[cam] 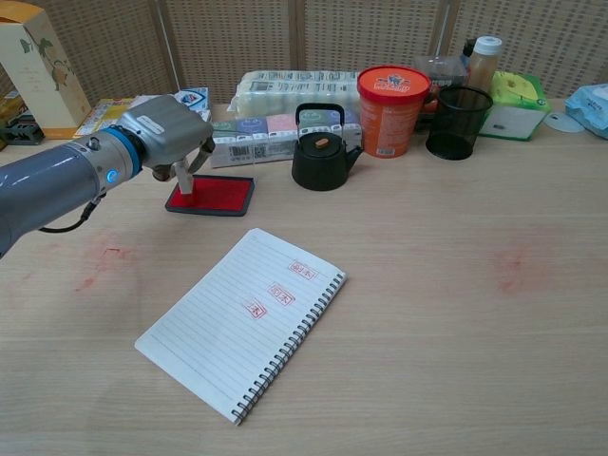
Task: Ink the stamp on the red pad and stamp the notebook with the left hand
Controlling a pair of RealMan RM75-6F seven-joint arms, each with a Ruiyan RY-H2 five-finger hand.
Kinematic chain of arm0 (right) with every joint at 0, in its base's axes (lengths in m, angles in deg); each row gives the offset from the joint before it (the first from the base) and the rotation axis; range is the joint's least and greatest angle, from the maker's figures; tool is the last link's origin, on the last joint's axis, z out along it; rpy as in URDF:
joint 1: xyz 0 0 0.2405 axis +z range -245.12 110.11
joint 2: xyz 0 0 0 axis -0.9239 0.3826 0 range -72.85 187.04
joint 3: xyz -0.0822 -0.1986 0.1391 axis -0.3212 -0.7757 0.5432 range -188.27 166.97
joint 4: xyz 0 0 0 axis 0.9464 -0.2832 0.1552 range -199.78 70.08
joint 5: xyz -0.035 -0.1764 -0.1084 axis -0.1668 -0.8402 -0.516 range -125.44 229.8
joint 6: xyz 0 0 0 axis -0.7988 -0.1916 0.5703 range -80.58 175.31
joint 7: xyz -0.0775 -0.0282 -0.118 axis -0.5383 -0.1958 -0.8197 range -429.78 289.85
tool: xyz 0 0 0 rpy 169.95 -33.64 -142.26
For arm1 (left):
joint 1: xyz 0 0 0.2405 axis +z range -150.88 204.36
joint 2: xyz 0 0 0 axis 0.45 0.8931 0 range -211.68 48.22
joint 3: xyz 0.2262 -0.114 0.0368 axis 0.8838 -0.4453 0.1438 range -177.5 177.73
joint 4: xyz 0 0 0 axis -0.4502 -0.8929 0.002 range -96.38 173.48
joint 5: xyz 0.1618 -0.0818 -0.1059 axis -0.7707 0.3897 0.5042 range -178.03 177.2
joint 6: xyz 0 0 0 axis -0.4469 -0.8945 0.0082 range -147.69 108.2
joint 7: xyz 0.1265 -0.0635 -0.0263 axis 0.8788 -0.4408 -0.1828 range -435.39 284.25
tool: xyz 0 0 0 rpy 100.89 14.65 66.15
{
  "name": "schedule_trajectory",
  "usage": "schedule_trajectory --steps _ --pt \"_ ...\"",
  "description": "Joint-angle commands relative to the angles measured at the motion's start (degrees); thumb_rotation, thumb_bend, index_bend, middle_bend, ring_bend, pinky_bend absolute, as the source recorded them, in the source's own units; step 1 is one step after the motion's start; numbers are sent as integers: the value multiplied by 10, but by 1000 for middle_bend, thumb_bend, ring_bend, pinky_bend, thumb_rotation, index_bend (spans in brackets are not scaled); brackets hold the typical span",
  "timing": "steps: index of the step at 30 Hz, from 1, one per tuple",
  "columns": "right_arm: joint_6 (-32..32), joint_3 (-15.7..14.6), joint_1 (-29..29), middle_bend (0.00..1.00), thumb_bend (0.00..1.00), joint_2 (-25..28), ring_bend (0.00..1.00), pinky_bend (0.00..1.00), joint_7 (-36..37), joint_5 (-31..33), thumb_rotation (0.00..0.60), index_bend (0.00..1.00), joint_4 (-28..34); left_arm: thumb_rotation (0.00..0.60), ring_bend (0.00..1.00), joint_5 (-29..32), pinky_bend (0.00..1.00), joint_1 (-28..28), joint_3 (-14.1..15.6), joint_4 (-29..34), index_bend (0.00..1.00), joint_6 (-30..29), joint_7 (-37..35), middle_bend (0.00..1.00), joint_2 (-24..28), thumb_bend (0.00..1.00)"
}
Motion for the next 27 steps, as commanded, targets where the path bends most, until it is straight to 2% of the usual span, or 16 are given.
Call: schedule_trajectory --steps 1,27 --pt "2 0 -1 0 95 1 0 0 1 -2 600 0 1 600 1000 -1 1000 -1 4 -7 632 0 1 1000 -6 386" --pt "10 -1 -5 0 96 8 0 0 12 -10 600 0 5 600 1000 -4 1000 -3 19 -43 632 -6 -10 1000 -33 385"
